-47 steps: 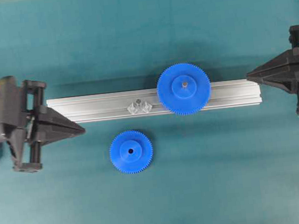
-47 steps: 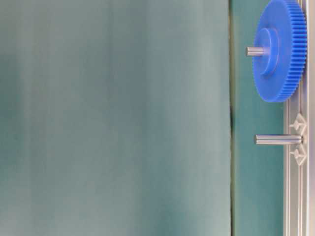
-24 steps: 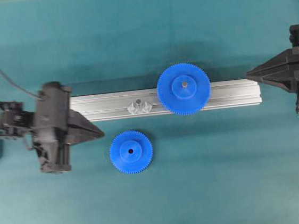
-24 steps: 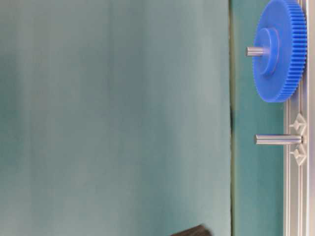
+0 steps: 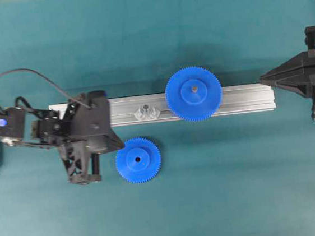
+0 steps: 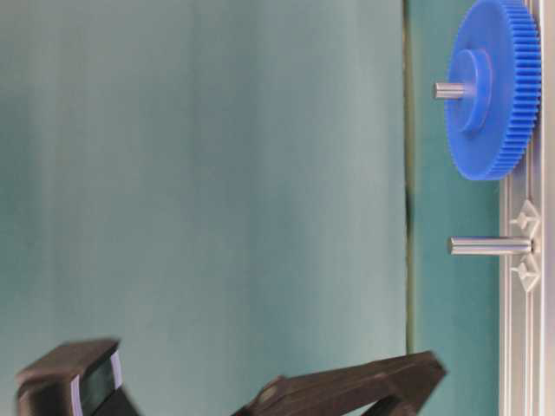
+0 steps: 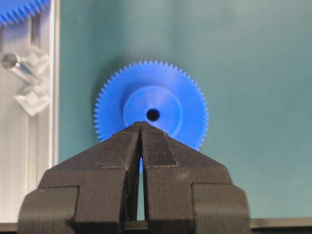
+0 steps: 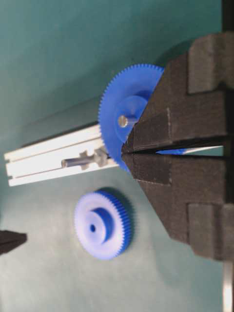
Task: Find the location of the shaft and insert the small gear.
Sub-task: 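Move the left gripper over the small blue gear on the table, then lower the left gripper and close it on the small gear's hub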
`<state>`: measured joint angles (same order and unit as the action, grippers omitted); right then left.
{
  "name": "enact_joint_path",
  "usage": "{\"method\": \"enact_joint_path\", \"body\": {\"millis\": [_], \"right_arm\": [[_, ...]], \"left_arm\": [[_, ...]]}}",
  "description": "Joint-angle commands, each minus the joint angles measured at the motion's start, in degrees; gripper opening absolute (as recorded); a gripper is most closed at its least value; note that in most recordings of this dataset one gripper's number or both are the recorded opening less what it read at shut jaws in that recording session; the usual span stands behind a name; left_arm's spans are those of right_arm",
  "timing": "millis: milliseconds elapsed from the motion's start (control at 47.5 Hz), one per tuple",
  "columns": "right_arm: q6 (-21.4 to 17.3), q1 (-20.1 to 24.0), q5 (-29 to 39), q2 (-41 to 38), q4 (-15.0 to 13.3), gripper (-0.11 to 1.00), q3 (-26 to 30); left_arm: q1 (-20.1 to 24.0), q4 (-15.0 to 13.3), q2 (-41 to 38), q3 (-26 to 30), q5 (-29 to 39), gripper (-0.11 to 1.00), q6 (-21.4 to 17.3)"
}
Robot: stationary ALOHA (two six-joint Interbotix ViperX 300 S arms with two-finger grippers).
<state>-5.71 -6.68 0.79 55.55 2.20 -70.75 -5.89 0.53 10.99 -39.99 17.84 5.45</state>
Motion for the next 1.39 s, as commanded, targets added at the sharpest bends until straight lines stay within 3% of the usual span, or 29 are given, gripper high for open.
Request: {"method": "enact_joint_path", "body": {"millis": [0,295,906,1370], "right_arm": [[-0.5,-0.2,-0.3,-0.6,0.1,0.0,0.9],[-0.5,-0.2,-0.3,-0.5,0.0,0.0,0.6],[-0.5,-0.2,1.8,-0.2,0.0,0.0,0.3],[-0.5,-0.2,1.5,-0.2,0.1,0.0,-0.1]], "left_arm": [[-0.6,0.2,-0.5,2.3,0.8,-0.02,0.2],[-1.5,0.2,-4.3,5.9,3.7,-0.02,0.4],[-2.1,0.2,-14.9,16.4,16.0,-0.02,0.3],[-2.1,0.1,-18.2,19.3,20.6,-0.02,0.1]]}}
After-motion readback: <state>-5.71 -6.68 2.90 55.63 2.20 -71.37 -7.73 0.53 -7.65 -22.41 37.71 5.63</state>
